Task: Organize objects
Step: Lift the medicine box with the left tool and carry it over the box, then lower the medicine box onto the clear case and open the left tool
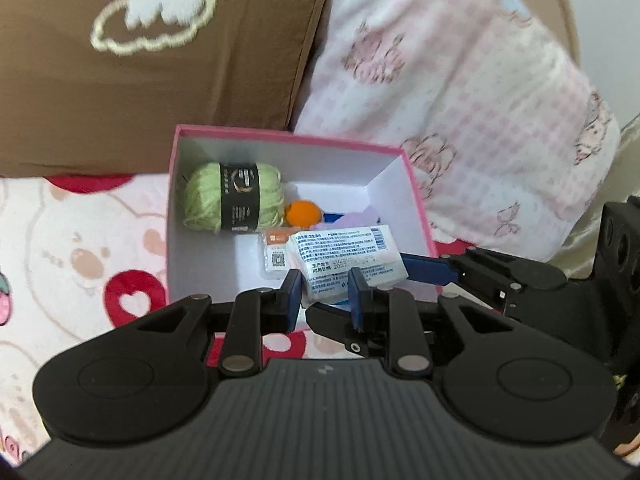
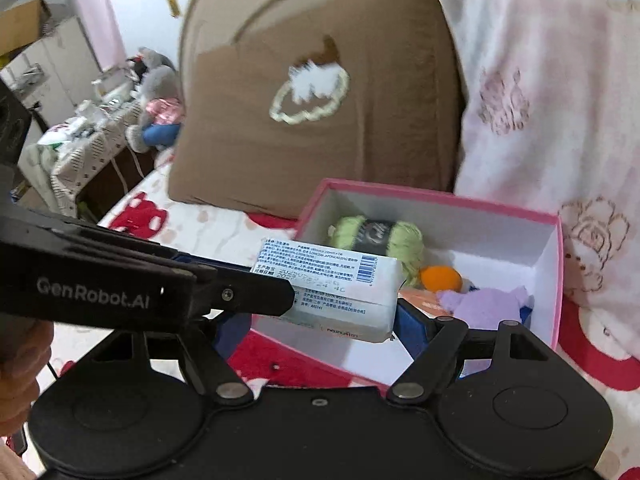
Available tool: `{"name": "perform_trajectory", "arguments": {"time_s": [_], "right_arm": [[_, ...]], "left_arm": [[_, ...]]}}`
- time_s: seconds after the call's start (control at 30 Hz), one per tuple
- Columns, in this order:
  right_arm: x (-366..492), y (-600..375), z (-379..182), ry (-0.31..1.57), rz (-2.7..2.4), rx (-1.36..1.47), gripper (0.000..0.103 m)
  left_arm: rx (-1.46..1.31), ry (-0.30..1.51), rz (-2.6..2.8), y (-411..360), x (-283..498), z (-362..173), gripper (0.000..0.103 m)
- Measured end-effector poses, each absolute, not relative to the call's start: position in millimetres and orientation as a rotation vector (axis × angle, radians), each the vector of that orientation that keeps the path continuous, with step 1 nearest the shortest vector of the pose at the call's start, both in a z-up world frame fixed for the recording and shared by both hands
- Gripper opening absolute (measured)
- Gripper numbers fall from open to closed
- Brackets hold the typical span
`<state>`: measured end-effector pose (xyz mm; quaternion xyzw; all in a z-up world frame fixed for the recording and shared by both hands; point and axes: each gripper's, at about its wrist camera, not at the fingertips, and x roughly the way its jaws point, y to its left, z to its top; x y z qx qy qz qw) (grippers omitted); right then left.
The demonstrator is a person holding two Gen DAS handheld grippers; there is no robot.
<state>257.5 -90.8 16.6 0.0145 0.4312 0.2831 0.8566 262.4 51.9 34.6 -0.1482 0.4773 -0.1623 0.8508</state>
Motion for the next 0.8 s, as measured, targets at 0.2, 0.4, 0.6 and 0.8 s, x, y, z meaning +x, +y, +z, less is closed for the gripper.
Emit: {"name": "perform_trajectory", "arguments": {"time_s": [0.2, 0.4, 0.6, 0.8], "right_arm": [[283.7, -93.3, -23.7, 0.958, 0.549, 0.0, 0.081], [306.2, -97.8, -49.8, 0.979, 0.512, 0.007, 0.081], [320.0, -101.2, -70.3, 0.992, 0.518, -0.012, 0.082], [331.4, -94.9, -84.8, 1.034, 0.546, -0.079, 0.082]], "left_arm": [[-0.331, 1.045, -0.351, 40.9, 295.2, -6.2, 0.022], [-0.366, 1.067, -0.339, 32.2, 319.4, -37.3, 0.022], [-0.372, 1.046, -0.315, 31.0, 328.8, -64.5, 0.023], [-0.435, 1.072, -0.317, 36.6, 336.6, -90.3, 0.023]]}}
